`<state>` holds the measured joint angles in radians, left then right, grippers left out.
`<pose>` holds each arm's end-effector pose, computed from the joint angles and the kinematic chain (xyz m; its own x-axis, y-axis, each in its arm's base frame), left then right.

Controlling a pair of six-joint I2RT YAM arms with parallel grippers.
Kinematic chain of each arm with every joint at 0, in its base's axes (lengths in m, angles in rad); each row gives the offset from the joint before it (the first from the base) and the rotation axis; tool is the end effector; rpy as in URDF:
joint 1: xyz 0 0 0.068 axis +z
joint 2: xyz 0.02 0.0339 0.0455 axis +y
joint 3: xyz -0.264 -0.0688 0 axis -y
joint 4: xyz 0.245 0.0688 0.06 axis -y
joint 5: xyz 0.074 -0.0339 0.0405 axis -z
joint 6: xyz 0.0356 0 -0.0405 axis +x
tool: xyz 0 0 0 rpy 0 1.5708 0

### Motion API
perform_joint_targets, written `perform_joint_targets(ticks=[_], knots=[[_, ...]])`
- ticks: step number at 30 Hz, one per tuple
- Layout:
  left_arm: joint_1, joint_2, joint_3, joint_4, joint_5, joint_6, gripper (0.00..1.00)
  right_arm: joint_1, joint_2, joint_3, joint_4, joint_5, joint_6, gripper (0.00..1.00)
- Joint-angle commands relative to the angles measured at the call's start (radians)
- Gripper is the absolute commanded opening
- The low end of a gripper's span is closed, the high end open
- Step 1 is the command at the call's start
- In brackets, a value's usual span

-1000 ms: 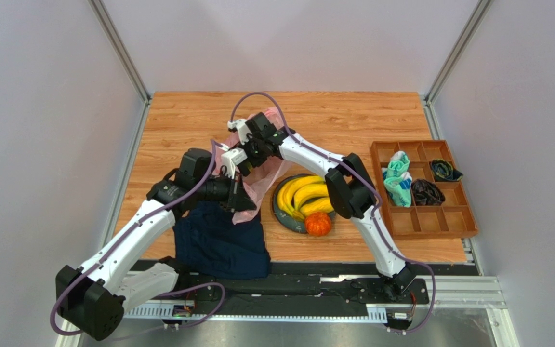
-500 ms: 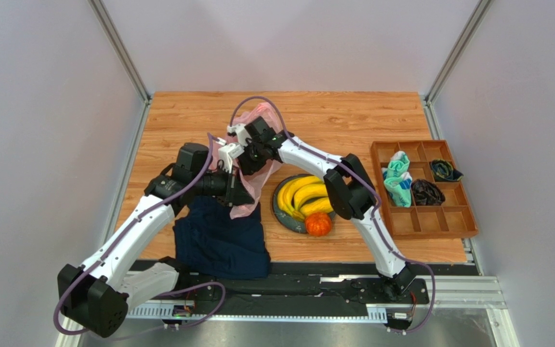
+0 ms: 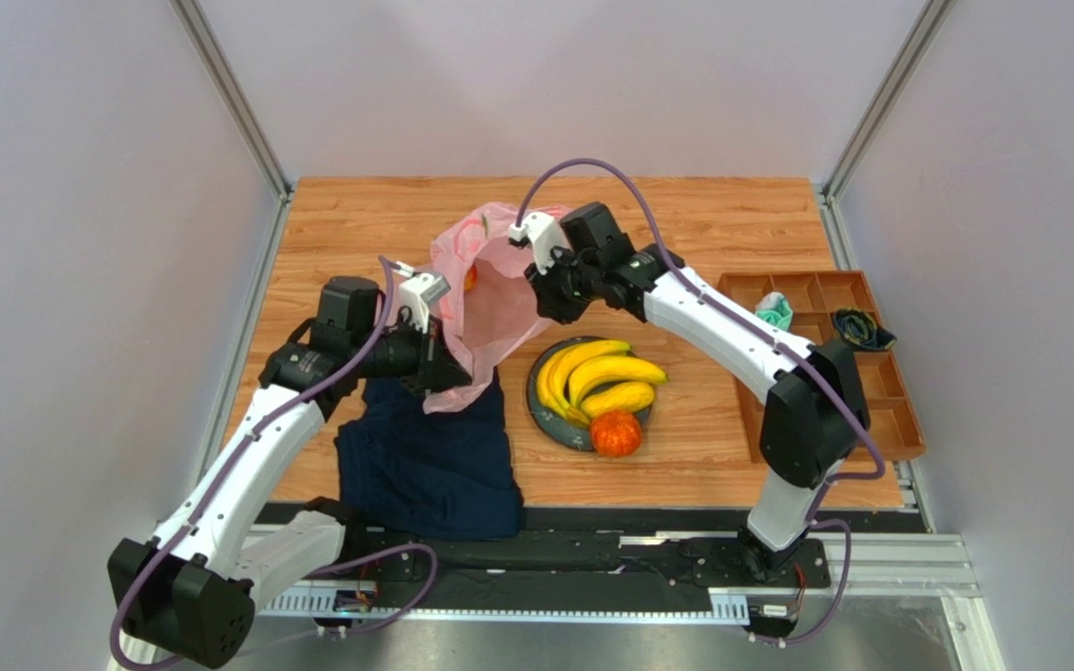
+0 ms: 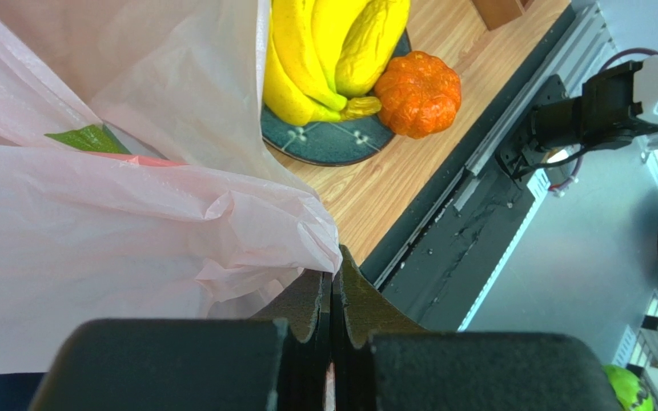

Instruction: Take the fake fruits out of the plastic bag

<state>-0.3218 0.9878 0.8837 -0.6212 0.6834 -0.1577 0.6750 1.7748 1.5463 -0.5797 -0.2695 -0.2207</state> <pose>0.1832 -0.0848 0.3007 -0.7304 0.1151 -0.6732 0.5861 0.6119 -0.5312 0.3068 0.2577 0.2967 -0.3875 -0.5804 -0.7162 -0.8514 0.5232 0.0366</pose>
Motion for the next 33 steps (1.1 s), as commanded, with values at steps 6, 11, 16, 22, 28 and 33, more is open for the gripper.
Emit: perform_joint_targets(ticks=[6, 11, 16, 22, 28, 33], knots=[[0.04, -0.009, 0.38, -0.438, 0.214, 0.202, 0.0, -0.017, -0.118, 0.007, -0.039, -0.055, -0.089, 0.26], [0.03, -0.167, 0.309, -0.632, 0.196, 0.215, 0.0, 0.035, -0.053, 0.09, 0.009, -0.146, -0.016, 0.36], [0.091, -0.154, 0.065, -0.517, -0.142, 0.035, 0.0, 0.101, 0.064, 0.103, 0.003, -0.206, -0.008, 0.38], [0.254, -0.152, 0.028, -0.402, -0.136, -0.086, 0.0, 0.147, 0.173, 0.089, 0.006, -0.175, 0.02, 0.41], [0.268, -0.175, 0.015, -0.318, -0.071, -0.112, 0.0, 0.181, 0.204, 0.126, 0.044, 0.02, 0.027, 0.62], [0.27, -0.173, 0.005, -0.275, 0.04, -0.092, 0.0, 0.187, 0.256, 0.198, 0.061, 0.058, -0.061, 0.65]])
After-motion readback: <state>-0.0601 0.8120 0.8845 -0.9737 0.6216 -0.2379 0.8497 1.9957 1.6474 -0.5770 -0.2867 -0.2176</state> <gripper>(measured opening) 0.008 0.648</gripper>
